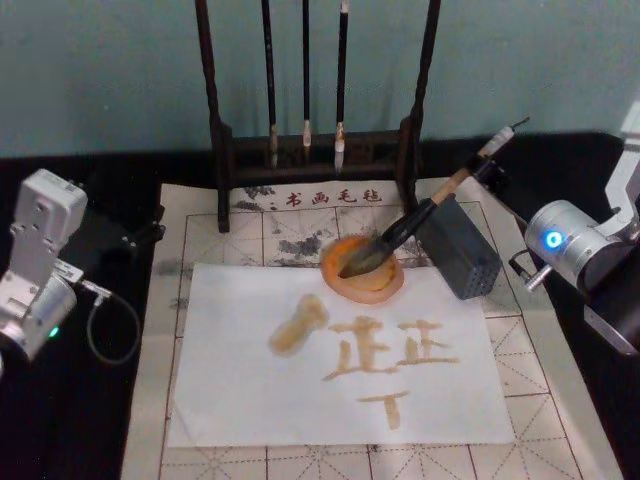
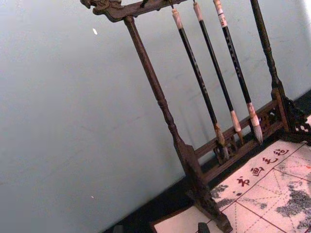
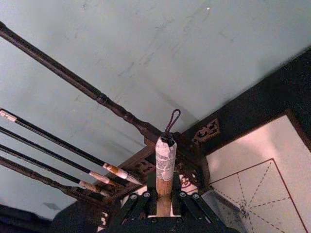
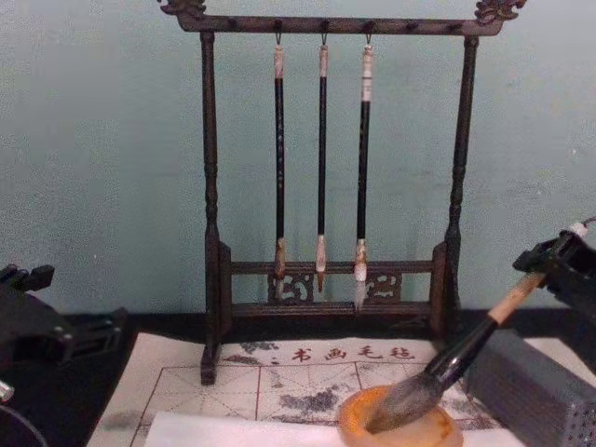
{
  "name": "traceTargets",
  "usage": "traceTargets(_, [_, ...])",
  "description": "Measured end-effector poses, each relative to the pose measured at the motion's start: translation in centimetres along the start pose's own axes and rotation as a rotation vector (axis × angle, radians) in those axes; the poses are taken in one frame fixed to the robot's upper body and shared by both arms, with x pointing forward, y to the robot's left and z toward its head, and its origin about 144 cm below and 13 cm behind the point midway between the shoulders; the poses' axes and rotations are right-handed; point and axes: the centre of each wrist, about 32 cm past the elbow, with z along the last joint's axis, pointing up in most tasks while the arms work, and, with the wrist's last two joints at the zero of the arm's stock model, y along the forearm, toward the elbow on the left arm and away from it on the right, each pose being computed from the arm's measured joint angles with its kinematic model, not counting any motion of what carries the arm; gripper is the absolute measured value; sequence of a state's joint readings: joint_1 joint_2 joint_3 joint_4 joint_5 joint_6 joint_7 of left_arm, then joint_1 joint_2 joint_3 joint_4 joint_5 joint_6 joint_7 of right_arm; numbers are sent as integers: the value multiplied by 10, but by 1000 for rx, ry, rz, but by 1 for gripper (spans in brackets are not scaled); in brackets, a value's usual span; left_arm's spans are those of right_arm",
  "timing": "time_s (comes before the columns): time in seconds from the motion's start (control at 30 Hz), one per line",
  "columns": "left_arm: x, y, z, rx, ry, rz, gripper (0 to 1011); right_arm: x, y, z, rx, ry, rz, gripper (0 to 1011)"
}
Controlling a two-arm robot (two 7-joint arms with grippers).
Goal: Pick up the brush from the inkstone, write on the paper, then place the brush back to its original position.
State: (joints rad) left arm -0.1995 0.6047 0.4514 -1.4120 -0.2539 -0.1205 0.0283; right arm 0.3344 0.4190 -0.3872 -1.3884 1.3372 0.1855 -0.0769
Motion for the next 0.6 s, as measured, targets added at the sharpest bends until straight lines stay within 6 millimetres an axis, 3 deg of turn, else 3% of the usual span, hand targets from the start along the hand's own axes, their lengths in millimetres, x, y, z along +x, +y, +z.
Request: traceTargets(0.6, [0,0,0,0,0,0,1001,1,-1,-2,3,-3,-20,181])
